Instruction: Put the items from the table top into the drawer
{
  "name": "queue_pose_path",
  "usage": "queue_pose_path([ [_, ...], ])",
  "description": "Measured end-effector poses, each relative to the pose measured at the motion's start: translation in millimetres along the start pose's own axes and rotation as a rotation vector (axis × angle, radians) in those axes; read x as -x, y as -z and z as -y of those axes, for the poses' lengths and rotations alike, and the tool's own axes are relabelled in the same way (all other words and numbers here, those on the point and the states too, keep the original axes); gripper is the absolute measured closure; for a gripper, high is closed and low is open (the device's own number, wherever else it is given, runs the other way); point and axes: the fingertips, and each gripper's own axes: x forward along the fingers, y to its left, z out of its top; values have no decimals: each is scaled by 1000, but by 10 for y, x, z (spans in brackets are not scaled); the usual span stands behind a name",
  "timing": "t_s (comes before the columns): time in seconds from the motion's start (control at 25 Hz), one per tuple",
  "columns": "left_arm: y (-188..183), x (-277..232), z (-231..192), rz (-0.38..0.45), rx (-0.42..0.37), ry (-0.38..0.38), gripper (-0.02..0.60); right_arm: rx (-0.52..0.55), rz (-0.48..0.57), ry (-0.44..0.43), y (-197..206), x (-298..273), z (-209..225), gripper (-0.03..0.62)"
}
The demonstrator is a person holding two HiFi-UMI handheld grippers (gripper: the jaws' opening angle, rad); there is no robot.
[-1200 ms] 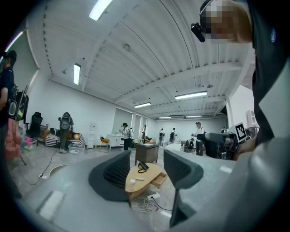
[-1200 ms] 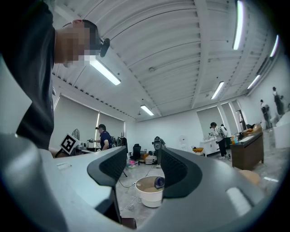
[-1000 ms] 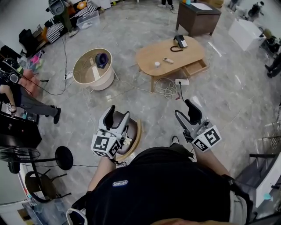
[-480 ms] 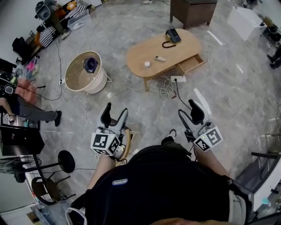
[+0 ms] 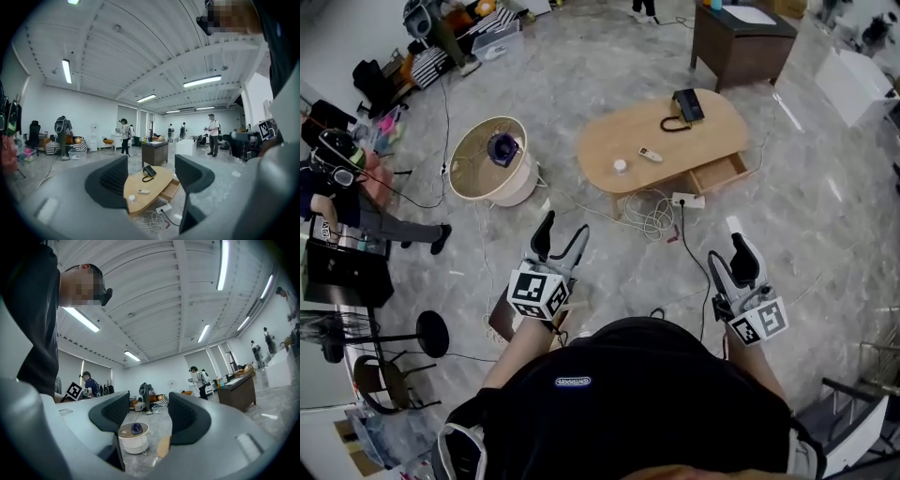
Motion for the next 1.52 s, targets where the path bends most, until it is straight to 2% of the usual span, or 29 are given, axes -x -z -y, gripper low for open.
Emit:
queue_pose_path([
  [0.2,-75,-336,45,21,-20,-51,270,-5,-7,42,-98,123,381,319],
  [0.32,43,-597,100,-12,-15,-42,270,-13,-28,56,-74,154,549,319],
  [0.56,441,-1268,-21,-67,-11,-25,270,-59,1,111,-115,11,769,318],
  [0.8,1081,-2147,-352,-91,0,-30,270,-42,-4,265,-28,-81,1206,318],
  [0.96,1631,-2764,-664,-208,14,-11,270,-39,-13,348,6,-357,1460,316],
  [1.24,2655,-3575,-1214,-460,-3,-1,268,-72,-82,417,293,-837,1870,313],
  [1.36,3157,-3847,-1367,-566,-28,8,254,-115,-123,443,490,-921,1935,312],
  [1.52,3696,-4166,-1455,-665,-83,29,238,-143,-194,485,776,-826,1988,310],
])
